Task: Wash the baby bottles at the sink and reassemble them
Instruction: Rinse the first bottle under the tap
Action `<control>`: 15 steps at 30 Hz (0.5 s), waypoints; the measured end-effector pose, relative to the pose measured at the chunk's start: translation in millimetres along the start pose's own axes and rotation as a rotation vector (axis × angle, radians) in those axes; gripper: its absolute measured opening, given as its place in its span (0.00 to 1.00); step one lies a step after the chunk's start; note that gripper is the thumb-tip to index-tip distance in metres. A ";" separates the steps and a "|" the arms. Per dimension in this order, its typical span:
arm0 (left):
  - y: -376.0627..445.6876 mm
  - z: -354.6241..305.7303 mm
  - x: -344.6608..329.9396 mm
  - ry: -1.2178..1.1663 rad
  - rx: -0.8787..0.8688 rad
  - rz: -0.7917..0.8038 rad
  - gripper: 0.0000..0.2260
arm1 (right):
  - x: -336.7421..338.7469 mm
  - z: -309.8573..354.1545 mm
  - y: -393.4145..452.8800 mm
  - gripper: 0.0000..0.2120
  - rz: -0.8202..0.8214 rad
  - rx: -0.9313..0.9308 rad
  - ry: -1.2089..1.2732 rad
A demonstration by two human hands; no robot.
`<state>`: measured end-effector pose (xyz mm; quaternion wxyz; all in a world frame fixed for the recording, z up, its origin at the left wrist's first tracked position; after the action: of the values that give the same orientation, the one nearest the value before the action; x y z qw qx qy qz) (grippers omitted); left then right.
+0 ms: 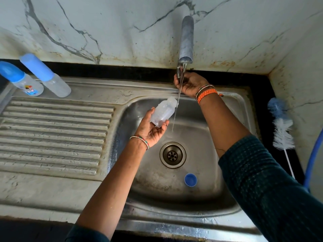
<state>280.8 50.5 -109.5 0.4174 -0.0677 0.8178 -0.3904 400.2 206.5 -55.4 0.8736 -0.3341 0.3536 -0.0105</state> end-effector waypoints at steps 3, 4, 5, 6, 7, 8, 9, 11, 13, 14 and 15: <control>-0.5 0.5 -0.8 0.003 0.000 0.008 0.24 | 0.8 1.1 0.0 0.05 -0.001 0.005 0.000; -0.6 0.5 -1.0 0.004 -0.001 0.010 0.24 | 0.6 1.3 -0.9 0.05 0.002 0.003 -0.006; -0.8 0.5 -1.1 0.007 -0.002 0.011 0.24 | 0.1 1.0 -2.3 0.05 0.004 0.003 -0.017; -1.1 1.2 -1.1 0.010 -0.001 0.008 0.24 | -0.2 0.3 -5.3 0.05 -0.001 0.005 -0.035; -1.4 2.1 -1.0 0.012 0.004 0.006 0.23 | 0.6 -1.3 -8.3 0.07 -0.020 0.011 -0.076; -1.6 3.3 -0.7 0.014 0.010 0.003 0.23 | 2.8 -4.1 -13.3 0.10 -0.052 0.022 -0.155; -1.6 4.6 -0.6 0.018 0.016 0.002 0.23 | 5.9 -8.8 -19.2 0.12 -0.088 0.039 -0.264; -2.3 7.3 -1.6 0.035 0.039 0.006 0.23 | 12.2 -21.2 -34.4 0.10 -0.131 0.108 -0.485; -3.6 11.6 -3.7 0.052 0.080 0.011 0.25 | 16.6 -35.9 -50.7 0.05 -0.101 0.201 -0.720; -4.4 14.2 -4.4 0.071 0.105 0.013 0.25 | 18.9 -42.2 -58.3 0.05 -0.085 0.247 -0.835; -5.9 17.3 -5.3 0.103 0.134 0.018 0.26 | 22.0 -44.6 -63.6 0.08 -0.094 0.318 -0.916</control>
<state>295.8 38.6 -108.1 0.3817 -0.0124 0.8109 -0.4433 402.7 125.8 -54.8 0.9783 -0.1821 -0.0887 0.0443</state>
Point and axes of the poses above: each hand's wrist, its own y-axis towards the middle knuckle, its own x-axis out of the back of the hand, z = x × y, the point moved 7 cm from there along y, towards the middle knuckle, and after that the axes turned 1 degree about -z, right-handed, at the moved point
